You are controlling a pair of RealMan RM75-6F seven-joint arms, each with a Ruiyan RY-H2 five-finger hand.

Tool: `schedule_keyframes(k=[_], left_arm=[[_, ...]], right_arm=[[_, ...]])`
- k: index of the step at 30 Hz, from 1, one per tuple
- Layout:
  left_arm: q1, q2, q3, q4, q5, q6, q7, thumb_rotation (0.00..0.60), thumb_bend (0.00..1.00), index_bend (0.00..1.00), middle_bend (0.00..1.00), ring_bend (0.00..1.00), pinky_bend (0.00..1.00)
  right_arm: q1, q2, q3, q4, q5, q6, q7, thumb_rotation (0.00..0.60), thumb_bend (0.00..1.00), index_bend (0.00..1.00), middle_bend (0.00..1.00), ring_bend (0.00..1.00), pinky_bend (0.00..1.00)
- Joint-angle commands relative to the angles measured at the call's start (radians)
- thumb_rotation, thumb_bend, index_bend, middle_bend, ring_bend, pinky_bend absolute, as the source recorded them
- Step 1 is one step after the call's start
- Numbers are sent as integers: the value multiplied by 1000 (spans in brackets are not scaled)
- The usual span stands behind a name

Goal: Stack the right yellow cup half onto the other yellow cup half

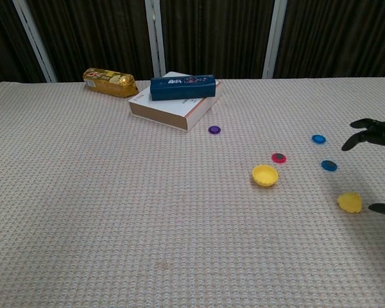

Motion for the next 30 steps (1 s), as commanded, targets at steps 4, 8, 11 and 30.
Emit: schedule_keyframes(k=[4,8,11,30], left_arm=[[-2,-1,-1,1,2,0,-4,600,0,0,0,0,163],[-3,-1,0,1,4,-1,-5,600,0,0,0,0,163],[-3,0,2,0,5,-2,-8,600,0,0,0,0,162],[-3,3,3,-8,4,-3,-5,600,0,0,0,0,163]], right_arm=[[36,-75,16,48,48,-25,-21,600,160,283,0,0,0],[54,-114,15,83,66,-39,-31,600,172,313,0,0,0],[60,-129,11,104,73,-43,-32,600,181,335,0,0,0],[77,-149,0,171,106,-58,-10,600,196,438,0,0,0]])
